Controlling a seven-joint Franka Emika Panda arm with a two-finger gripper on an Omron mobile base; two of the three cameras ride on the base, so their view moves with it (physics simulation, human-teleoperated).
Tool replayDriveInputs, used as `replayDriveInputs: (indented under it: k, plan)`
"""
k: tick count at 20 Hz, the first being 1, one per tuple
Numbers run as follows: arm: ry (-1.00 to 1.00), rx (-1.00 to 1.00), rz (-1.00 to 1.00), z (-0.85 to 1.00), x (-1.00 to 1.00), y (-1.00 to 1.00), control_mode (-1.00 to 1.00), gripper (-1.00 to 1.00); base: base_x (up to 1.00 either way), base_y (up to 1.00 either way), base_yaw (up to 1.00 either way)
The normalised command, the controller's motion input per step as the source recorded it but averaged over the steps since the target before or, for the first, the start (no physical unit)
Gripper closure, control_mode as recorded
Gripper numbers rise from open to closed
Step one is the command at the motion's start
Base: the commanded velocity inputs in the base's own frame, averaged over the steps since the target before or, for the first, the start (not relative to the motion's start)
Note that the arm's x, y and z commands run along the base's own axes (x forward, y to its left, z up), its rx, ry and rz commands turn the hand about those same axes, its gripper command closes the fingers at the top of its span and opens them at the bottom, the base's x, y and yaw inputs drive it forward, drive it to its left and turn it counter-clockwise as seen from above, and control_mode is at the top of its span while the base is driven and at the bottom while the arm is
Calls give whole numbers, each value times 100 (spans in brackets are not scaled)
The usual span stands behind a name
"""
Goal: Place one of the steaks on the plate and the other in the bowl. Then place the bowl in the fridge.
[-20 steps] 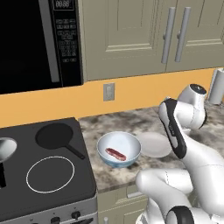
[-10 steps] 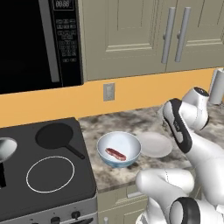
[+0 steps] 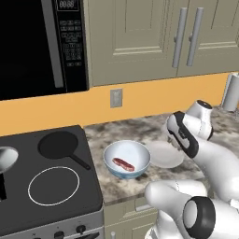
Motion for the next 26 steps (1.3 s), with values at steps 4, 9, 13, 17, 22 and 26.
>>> replayDriveInputs:
  k: [4, 9, 13, 17, 22, 26]
  plan:
    - [7, -8, 15, -31, 31, 10, -100, 100, 0, 0, 0]
    - [7, -9, 10, -25, 27, 1, -100, 100, 0, 0, 0]
    - [9, -3, 11, -28, 4, 0, -100, 100, 0, 0, 0]
    - [8, -6, 3, -34, 1, 0, -100, 100, 0, 0, 0]
    - [2, -4, 1, -24, 0, -4, -100, 100, 0, 0, 0]
    - [5, 0, 1, -24, 0, -3, -100, 100, 0, 0, 0]
